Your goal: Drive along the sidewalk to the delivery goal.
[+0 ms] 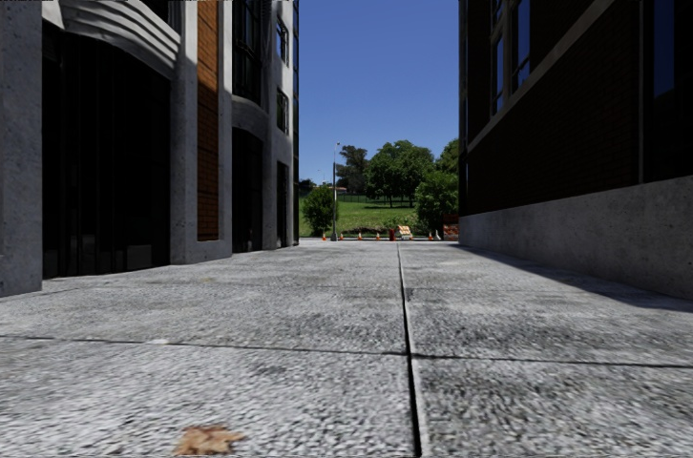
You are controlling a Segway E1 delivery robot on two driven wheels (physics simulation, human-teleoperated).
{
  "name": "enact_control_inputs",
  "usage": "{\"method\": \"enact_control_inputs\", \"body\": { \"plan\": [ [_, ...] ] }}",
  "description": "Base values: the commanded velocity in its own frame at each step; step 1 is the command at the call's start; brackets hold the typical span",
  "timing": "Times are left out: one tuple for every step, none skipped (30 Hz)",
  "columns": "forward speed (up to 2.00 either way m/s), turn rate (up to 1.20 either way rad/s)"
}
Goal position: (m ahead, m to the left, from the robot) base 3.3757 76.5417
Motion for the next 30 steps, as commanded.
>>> {"method": "enact_control_inputs", "body": {
  "plan": [
    [2.00, 0.00],
    [2.00, 0.00],
    [2.00, 0.00],
    [2.00, 0.00],
    [2.00, 0.00],
    [2.00, 0.00],
    [2.00, 0.00],
    [2.00, 0.00],
    [2.00, 0.00],
    [2.00, 0.00],
    [2.00, 0.00],
    [2.00, 0.00],
    [2.00, 0.00],
    [2.00, 0.00],
    [2.00, 0.00],
    [2.00, 0.00],
    [2.00, 0.00],
    [2.00, 0.00],
    [2.00, 0.00],
    [2.00, 0.00],
    [2.00, 0.00],
    [2.00, 0.00],
    [2.00, 0.00],
    [2.00, 0.00],
    [2.00, 0.00],
    [2.00, 0.00],
    [2.00, 0.00],
    [2.00, 0.00],
    [2.00, 0.00],
    [2.00, 0.00]
  ]
}}
